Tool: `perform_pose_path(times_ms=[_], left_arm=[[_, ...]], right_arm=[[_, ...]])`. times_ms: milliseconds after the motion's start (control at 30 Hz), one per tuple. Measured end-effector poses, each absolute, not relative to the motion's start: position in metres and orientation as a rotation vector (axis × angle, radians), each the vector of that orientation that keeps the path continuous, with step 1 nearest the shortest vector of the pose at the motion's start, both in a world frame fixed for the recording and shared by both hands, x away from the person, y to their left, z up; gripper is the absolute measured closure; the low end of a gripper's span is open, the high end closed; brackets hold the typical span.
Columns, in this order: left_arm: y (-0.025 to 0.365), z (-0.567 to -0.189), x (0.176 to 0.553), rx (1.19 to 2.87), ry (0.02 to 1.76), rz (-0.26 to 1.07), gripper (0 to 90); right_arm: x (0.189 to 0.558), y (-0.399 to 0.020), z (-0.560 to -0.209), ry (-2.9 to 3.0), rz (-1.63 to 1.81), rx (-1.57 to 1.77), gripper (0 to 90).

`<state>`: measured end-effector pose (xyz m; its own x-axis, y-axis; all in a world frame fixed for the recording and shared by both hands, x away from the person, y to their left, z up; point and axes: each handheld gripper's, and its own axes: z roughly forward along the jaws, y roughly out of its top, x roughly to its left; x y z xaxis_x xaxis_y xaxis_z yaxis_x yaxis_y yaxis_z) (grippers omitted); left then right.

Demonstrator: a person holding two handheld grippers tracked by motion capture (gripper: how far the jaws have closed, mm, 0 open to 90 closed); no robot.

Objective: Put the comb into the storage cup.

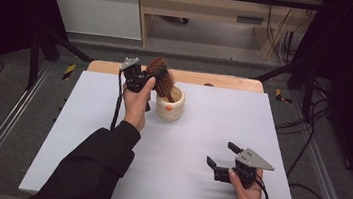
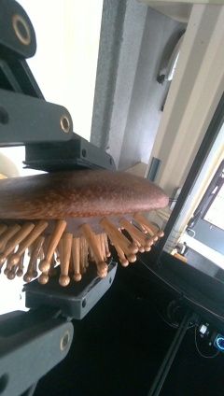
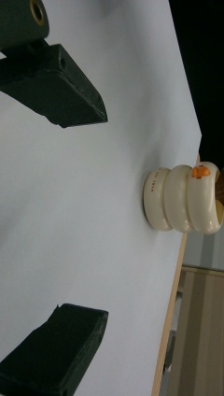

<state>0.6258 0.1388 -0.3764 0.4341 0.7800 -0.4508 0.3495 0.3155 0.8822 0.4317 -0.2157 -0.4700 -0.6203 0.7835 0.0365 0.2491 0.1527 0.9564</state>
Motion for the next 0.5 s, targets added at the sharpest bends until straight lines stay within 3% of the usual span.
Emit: perform_pose_path(times_ms=[500], left_arm=[[0.1426,-0.3788,0.6253,1.271,1.159,0.382,46.6]], right_arm=[[0.4322,-0.2153,-0.4703,1.964,1.495,0.987,6.2]])
